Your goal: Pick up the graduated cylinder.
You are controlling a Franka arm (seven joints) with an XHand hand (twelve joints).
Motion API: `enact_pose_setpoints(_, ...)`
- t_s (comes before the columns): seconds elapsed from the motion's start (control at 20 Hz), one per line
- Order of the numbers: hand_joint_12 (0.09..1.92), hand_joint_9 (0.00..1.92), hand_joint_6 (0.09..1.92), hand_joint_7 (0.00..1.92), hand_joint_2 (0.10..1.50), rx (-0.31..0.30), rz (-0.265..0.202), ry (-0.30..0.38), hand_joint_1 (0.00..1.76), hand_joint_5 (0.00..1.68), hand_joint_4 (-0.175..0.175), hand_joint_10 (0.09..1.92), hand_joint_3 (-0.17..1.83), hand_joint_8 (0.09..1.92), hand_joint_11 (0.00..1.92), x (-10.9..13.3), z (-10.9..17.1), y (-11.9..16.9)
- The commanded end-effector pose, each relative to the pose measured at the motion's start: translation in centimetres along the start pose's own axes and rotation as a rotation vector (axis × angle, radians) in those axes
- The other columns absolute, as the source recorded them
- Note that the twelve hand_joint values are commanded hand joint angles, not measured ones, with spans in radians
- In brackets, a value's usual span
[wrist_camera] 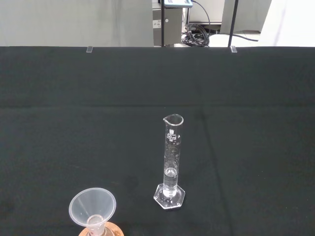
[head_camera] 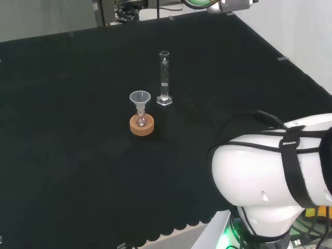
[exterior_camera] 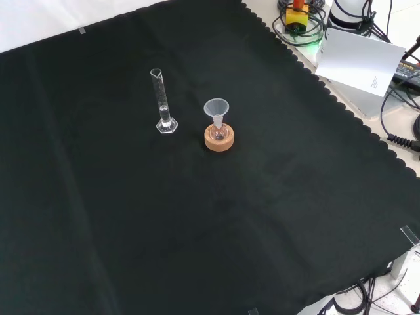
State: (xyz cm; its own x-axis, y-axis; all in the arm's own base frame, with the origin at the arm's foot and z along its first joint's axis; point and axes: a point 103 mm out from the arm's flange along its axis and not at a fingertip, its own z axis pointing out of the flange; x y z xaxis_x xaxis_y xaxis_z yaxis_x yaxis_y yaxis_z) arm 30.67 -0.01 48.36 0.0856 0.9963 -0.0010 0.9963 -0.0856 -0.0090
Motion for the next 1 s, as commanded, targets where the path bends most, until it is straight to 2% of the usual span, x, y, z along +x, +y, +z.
enact_pose_setpoints(0.05,1.39,0.51,0.09,0.01,1.27,-0.009,0.001,-0.009,0.12,0.21,-0.012,0.09,0.02,0.53,0.13,-0.1,0.0,0.0)
enact_pose_setpoints(0.15,1.37,0.51,0.09,0.0,1.33,-0.011,0.004,-0.011,0.03,0.2,-0.001,0.09,0.05,0.49,0.15,-0.1,-0.1,-0.1)
enact_pose_setpoints(0.25,1.37,0.51,0.09,0.0,1.35,-0.013,0.006,-0.01,0.0,0.2,0.002,0.09,0.05,0.48,0.15,-0.1,-0.2,-0.1)
enact_pose_setpoints(0.65,1.36,0.51,0.09,0.0,1.35,-0.005,0.018,-0.006,0.0,0.2,0.001,0.09,0.06,0.48,0.16,-0.4,0.1,0.1)
enact_pose_setpoints(1.0,1.36,0.51,0.09,0.0,1.35,0.015,0.059,0.013,0.0,0.21,0.001,0.09,0.06,0.48,0.16,-1.1,1.9,1.7)
